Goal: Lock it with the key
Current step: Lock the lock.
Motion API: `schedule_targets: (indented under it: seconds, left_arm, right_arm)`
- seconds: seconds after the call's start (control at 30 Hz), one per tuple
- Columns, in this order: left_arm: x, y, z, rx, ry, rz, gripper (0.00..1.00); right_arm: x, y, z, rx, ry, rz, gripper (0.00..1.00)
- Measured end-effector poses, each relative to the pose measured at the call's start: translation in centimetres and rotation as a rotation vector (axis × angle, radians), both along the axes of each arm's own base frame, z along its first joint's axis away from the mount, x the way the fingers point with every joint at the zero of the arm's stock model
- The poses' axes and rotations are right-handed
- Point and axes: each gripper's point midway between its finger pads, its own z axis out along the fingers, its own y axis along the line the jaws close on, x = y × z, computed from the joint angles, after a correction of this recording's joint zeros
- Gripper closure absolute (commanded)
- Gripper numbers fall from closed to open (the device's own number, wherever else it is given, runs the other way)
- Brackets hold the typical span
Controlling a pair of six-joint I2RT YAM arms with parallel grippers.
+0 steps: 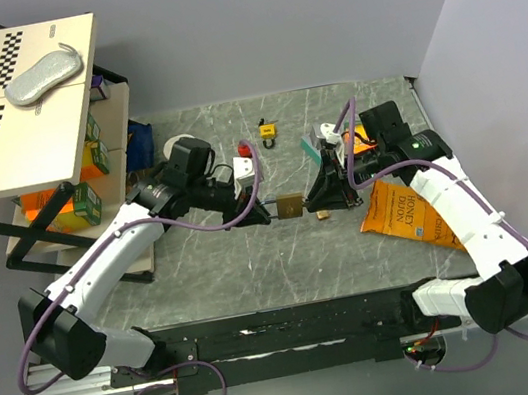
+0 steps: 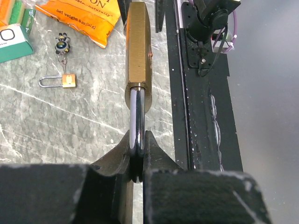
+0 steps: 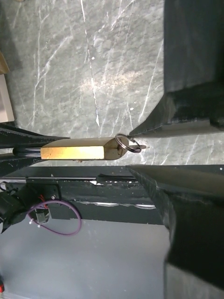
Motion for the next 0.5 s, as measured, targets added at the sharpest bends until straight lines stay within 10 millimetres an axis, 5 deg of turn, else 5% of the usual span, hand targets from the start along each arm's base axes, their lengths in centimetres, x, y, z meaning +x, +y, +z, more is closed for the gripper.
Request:
schedule_targets:
  seconds: [0.2, 0.5]
  left_arm:
    - [0.0, 0.1, -0.2, 0.004, -0.001, -0.002, 0.99]
    - [0.6, 1.2, -0.7, 0.023, -0.001, 0.016, 0.99]
  right_arm:
    - [0.4, -0.1, -0.1, -0.012, -0.013, -0.014, 1.0]
    - [1.4, -2.1, -0.5, -0.031, 0.003, -0.079, 1.0]
